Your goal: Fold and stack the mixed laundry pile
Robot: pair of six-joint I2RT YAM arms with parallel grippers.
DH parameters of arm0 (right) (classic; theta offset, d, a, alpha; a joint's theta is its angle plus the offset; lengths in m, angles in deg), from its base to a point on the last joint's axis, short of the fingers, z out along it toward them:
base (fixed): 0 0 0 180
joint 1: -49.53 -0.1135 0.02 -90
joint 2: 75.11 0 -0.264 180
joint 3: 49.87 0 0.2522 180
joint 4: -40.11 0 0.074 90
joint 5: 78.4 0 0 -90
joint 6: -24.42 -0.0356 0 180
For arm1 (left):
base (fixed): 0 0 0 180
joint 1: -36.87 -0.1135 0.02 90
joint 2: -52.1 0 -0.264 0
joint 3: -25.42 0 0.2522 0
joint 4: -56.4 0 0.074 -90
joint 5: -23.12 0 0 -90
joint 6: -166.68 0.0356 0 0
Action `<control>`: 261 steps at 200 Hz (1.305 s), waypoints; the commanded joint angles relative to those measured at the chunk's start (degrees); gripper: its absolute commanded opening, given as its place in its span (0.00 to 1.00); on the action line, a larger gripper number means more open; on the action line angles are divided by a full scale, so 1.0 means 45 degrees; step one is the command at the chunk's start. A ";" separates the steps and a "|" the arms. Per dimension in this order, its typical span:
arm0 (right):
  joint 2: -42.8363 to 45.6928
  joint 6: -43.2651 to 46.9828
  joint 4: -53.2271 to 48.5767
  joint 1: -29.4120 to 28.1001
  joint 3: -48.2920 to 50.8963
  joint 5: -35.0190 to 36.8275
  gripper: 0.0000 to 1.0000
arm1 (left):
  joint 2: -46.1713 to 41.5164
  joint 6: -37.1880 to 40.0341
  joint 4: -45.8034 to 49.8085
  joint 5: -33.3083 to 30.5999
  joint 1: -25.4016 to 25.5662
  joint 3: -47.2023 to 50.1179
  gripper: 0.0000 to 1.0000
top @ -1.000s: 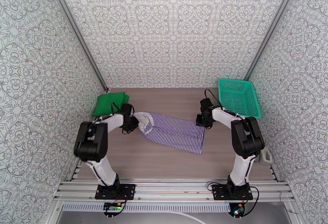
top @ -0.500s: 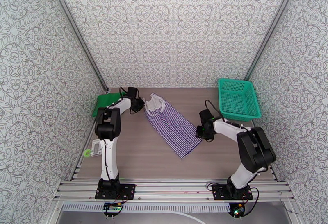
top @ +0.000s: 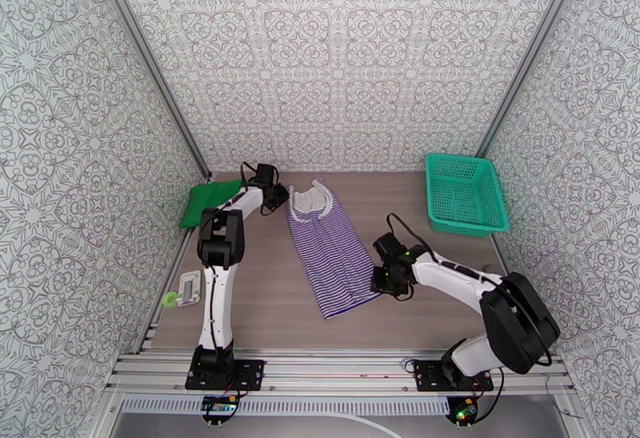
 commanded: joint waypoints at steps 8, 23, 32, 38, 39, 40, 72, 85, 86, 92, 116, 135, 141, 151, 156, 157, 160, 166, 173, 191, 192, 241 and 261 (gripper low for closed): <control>-0.0526 0.1785 -0.0652 0.0456 -0.1673 0.0241 0.31 | -0.0887 0.1116 0.1180 -0.0379 0.0171 -0.0234 0.21; -0.1237 0.2385 -0.0391 0.0462 -0.2256 -0.0007 0.28 | -0.1374 0.1418 0.1491 -0.0466 0.0200 -0.0199 0.25; -0.1737 0.2569 -0.0199 0.0462 -0.2519 -0.0133 0.26 | -0.1664 0.1628 0.1682 -0.0555 0.0238 -0.0136 0.27; -0.2081 0.2630 -0.0062 0.0460 -0.2634 -0.0203 0.24 | -0.1873 0.1736 0.1821 -0.0621 0.0251 -0.0076 0.28; -0.2180 0.2645 -0.0008 0.0461 -0.2647 -0.0225 0.24 | -0.1901 0.1753 0.1835 -0.0635 0.0247 -0.0061 0.28; -0.2180 0.2645 -0.0008 0.0461 -0.2647 -0.0225 0.24 | -0.1943 0.1772 0.1842 -0.0652 0.0255 -0.0044 0.28; -0.3420 0.2498 0.0765 0.0461 -0.2465 -0.0578 0.17 | -0.3277 0.2089 0.1802 -0.0726 0.0302 0.1117 0.31; -0.3596 0.2289 0.0926 0.0450 -0.2121 -0.0602 0.15 | -0.3678 0.2194 0.1762 -0.0747 0.0313 0.1631 0.31; -0.3598 0.2268 0.0950 0.0456 -0.2074 -0.0606 0.15 | -0.3711 0.2197 0.1757 -0.0747 0.0317 0.1681 0.31; -0.3571 0.2147 0.1119 0.0461 -0.1804 -0.0643 0.15 | -0.3902 0.2230 0.1726 -0.0730 0.0321 0.1936 0.31; -0.3223 0.1558 0.1664 0.0246 -0.0594 -0.0820 0.14 | -0.4551 0.2373 0.1486 -0.0559 0.0389 0.2918 0.31; -0.2828 0.0831 0.1960 -0.0320 0.0267 -0.0976 0.14 | -0.4845 0.2468 0.1377 -0.0475 0.0486 0.3484 0.31; -0.2707 0.0616 0.2072 -0.0517 0.0463 -0.1024 0.14 | -0.4926 0.2473 0.1348 -0.0442 0.0526 0.3639 0.31; -0.2506 0.0155 0.2284 -0.0937 0.0816 -0.1130 0.14 | -0.5008 0.2473 0.1251 -0.0374 0.0608 0.3877 0.31; -0.2408 -0.0064 0.2370 -0.1171 0.0959 -0.1156 0.14 | -0.5026 0.2473 0.1176 -0.0338 0.0660 0.3977 0.31; -0.2388 -0.0120 0.2385 -0.1214 0.0980 -0.1147 0.14 | -0.5029 0.2473 0.1161 -0.0338 0.0667 0.3997 0.31; -0.2330 -0.0261 0.2407 -0.1352 0.1060 -0.1141 0.14 | -0.5025 0.2473 0.1148 -0.0320 0.0704 0.4065 0.31; -0.2249 -0.0515 0.2466 -0.1637 0.1201 -0.1138 0.14 | -0.5014 0.2444 0.1083 -0.0272 0.0778 0.4154 0.31; -0.2132 -0.0830 0.2544 -0.1998 0.1346 -0.1142 0.14 | -0.4999 0.2434 0.1010 -0.0208 0.0855 0.4250 0.31; -0.1843 -0.1430 0.2593 -0.2663 0.1615 -0.1075 0.14 | -0.4925 0.2381 0.0770 -0.0115 0.1087 0.4535 0.31; -0.1823 -0.1447 0.2594 -0.2683 0.1630 -0.1077 0.14 | -0.4911 0.2378 0.0753 -0.0109 0.1095 0.4549 0.31; -0.0520 -0.1055 0.0814 -0.2835 0.0570 0.0177 0.17 | -0.4918 0.2298 0.0419 0.0034 0.1473 0.4924 0.31; -0.0704 0.0060 0.0216 -0.1997 -0.1018 0.0364 0.17 | -0.5072 0.2317 0.0377 0.0040 0.1513 0.5006 0.31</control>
